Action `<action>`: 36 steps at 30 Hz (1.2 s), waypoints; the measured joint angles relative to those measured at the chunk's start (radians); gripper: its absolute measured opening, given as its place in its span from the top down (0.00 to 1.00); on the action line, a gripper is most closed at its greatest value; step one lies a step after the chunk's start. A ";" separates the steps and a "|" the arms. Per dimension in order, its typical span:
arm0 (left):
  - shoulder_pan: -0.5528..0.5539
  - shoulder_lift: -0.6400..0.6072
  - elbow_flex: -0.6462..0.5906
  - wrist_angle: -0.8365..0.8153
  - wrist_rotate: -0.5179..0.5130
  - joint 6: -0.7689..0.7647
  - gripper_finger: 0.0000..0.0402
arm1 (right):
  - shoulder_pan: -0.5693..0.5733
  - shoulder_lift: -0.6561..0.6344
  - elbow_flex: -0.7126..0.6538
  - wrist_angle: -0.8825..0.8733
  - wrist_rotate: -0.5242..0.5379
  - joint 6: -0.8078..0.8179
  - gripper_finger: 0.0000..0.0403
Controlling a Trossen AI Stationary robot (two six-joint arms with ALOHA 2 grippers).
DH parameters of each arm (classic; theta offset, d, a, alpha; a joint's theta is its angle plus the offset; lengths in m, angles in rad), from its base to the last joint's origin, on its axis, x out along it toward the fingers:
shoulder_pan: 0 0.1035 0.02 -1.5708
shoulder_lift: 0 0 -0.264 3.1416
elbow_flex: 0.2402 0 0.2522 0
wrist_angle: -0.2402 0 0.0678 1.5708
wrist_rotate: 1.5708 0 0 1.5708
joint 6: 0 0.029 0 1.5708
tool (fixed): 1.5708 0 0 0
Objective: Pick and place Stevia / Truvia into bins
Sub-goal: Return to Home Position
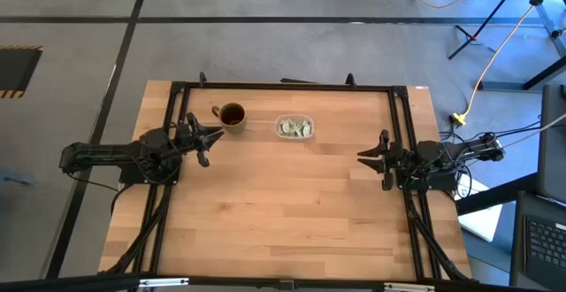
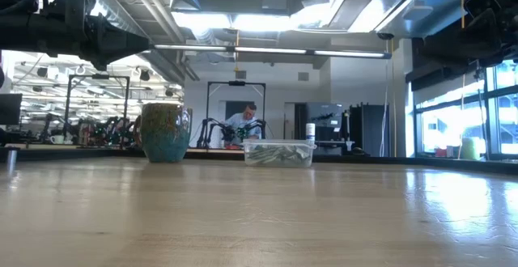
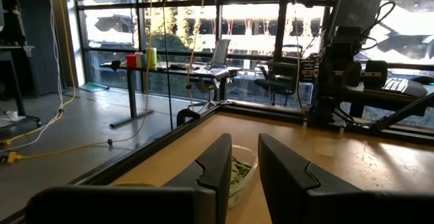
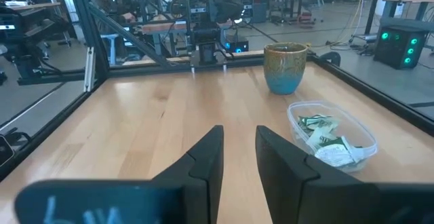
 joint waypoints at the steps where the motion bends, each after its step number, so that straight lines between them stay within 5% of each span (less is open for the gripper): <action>1: 0.000 0.000 0.000 0.000 0.000 0.000 0.83 | 0.000 0.000 0.000 0.000 0.000 0.000 0.78; 36: 0.000 0.000 0.000 -0.001 0.000 0.000 0.83 | -0.010 0.006 0.000 -0.052 0.000 -0.079 0.78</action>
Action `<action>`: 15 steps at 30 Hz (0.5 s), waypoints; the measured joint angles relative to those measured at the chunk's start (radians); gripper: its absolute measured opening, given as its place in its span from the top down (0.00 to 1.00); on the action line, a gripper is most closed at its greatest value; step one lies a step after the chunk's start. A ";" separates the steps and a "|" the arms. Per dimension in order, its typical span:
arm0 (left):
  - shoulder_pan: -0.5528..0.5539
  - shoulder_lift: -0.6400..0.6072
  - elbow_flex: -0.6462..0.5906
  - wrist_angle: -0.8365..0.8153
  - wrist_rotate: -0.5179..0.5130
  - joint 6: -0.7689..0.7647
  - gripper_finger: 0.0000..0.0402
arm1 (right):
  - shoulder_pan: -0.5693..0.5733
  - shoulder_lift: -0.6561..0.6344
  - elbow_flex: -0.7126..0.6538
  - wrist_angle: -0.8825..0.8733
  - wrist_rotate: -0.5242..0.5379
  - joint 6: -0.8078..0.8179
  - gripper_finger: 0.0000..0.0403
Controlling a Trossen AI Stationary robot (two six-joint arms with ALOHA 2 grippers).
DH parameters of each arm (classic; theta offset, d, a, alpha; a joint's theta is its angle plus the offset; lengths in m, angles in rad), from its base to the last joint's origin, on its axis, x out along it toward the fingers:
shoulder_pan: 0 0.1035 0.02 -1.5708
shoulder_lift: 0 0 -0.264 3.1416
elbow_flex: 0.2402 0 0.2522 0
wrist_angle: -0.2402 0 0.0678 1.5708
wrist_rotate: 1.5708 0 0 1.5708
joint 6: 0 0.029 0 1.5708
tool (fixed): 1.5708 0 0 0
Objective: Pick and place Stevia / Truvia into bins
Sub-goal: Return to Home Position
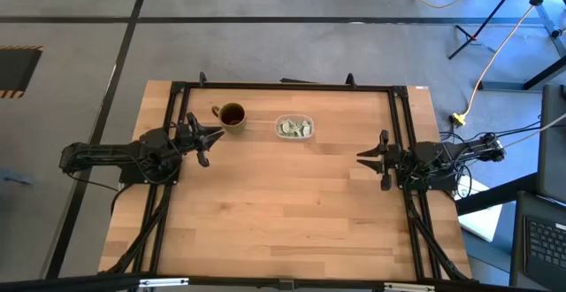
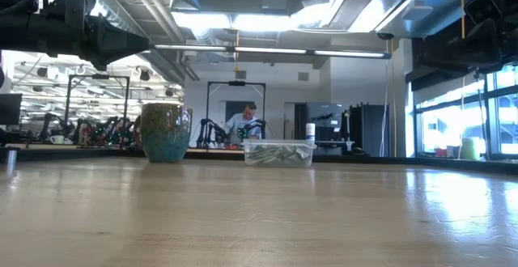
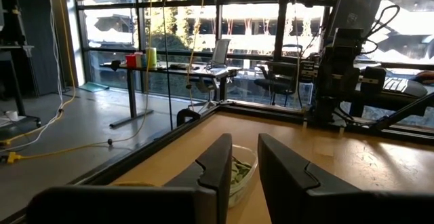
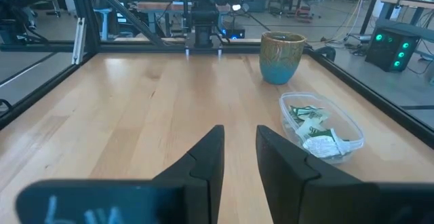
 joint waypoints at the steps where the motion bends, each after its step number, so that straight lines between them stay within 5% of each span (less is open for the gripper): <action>1: 0.000 0.000 0.000 0.000 0.000 0.000 0.83 | 0.000 0.000 0.000 0.000 0.000 0.000 0.78; 15: 0.000 0.000 0.000 0.000 0.000 0.000 0.83 | 0.000 0.001 0.000 0.000 0.000 0.000 0.78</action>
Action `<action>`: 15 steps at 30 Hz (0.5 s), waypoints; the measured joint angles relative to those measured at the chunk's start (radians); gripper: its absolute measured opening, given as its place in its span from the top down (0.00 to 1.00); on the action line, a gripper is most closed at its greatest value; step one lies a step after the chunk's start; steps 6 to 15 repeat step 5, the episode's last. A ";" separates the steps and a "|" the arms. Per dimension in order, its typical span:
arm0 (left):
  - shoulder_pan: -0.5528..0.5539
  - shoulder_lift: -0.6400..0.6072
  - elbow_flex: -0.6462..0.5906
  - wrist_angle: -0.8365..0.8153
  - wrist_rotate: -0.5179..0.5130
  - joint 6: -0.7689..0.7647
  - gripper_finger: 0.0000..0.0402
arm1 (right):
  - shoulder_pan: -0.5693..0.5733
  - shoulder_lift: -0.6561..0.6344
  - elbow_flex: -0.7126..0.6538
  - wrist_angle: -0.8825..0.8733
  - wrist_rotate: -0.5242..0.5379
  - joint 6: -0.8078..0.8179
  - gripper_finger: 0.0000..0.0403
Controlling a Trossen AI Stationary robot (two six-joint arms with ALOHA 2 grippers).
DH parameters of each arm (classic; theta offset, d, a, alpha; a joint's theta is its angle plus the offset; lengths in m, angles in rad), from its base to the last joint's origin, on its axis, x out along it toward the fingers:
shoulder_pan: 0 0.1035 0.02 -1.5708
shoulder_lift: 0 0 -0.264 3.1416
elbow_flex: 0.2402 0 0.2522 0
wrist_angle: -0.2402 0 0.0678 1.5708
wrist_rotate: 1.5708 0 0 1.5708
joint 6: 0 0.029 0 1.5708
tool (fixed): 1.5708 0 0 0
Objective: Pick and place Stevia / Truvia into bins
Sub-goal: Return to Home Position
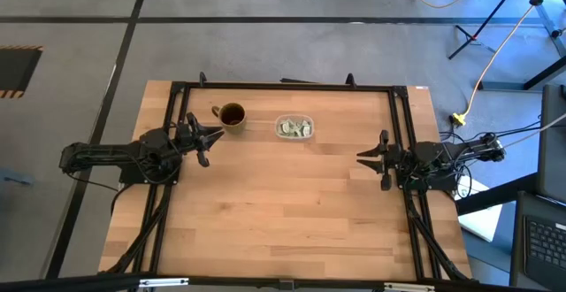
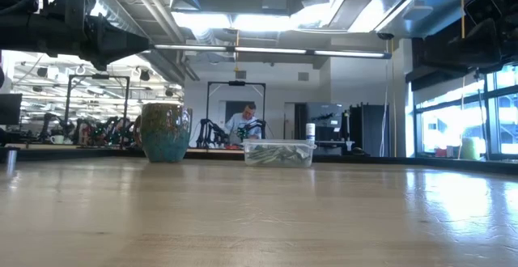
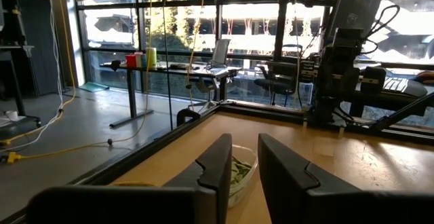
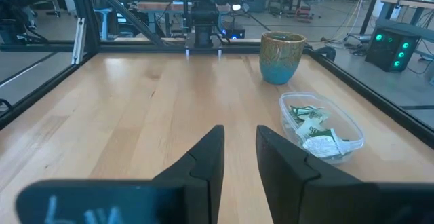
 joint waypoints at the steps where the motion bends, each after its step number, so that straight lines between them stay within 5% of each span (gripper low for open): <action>1: 0.000 0.000 0.000 0.000 0.000 0.000 0.83 | 0.000 0.000 0.000 0.000 0.000 0.000 0.78; 15: 0.000 0.000 0.000 0.000 0.000 0.000 0.83 | 0.000 0.000 0.000 0.000 0.000 0.000 0.78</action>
